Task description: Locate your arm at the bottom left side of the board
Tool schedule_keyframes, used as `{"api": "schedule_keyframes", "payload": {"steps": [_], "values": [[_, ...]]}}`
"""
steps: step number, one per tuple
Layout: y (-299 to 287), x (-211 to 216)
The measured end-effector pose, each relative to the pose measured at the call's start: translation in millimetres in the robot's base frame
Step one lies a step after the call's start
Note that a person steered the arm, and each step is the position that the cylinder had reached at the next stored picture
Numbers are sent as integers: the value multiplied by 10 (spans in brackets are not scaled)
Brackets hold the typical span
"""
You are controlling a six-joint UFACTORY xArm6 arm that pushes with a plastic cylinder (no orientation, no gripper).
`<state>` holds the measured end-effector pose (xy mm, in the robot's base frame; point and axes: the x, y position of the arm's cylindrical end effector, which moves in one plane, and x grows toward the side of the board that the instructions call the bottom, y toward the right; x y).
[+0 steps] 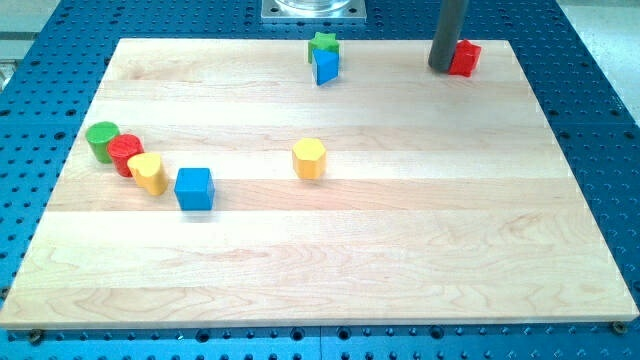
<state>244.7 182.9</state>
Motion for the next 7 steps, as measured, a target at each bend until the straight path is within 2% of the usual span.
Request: {"api": "schedule_keyframes", "payload": {"steps": [2, 3, 5, 6, 7], "values": [[-639, 201], [-781, 346], [-908, 1203], [-1121, 1452], [-1219, 2078]]}}
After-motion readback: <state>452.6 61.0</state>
